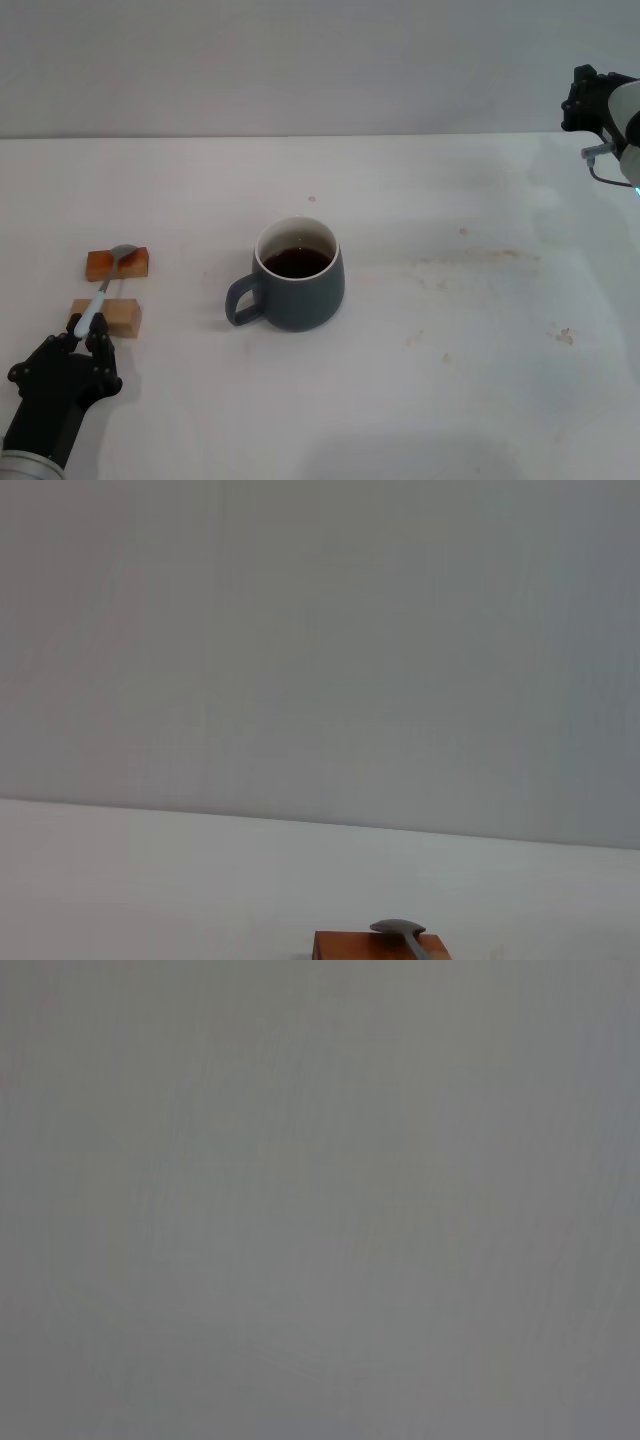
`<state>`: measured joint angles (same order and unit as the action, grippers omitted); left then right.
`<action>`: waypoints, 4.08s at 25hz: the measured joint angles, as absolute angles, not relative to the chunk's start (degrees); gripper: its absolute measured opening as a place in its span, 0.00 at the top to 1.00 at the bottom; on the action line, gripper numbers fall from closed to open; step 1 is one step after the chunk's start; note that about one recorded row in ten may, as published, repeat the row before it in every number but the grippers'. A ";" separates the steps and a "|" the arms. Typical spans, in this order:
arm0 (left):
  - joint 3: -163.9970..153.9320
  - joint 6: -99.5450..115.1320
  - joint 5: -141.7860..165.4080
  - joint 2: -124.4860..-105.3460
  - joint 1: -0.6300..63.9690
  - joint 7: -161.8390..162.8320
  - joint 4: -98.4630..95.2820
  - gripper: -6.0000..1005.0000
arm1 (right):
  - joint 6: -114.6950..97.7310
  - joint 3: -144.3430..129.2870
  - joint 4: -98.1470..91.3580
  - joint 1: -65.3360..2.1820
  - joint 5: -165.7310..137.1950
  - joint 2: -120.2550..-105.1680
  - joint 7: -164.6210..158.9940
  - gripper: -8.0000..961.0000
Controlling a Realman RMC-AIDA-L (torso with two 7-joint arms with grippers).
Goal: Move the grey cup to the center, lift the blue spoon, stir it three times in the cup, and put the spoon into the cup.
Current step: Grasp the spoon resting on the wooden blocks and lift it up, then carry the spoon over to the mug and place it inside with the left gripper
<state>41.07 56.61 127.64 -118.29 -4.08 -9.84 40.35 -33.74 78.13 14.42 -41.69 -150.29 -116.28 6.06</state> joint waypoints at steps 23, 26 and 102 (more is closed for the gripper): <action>41.08 62.50 128.08 -118.12 0.65 -5.79 38.28 0.82 | -32.89 78.13 14.39 -41.75 -150.29 -116.61 6.06 0.98; 41.25 63.14 128.08 -118.12 1.80 -4.92 37.59 0.82 | -32.87 78.13 14.41 -41.75 -150.29 -116.68 6.06 0.98; 55.95 5.93 162.91 -107.52 -9.53 2.19 101.98 0.83 | -32.79 78.22 13.79 -41.59 -149.97 -117.16 6.07 0.98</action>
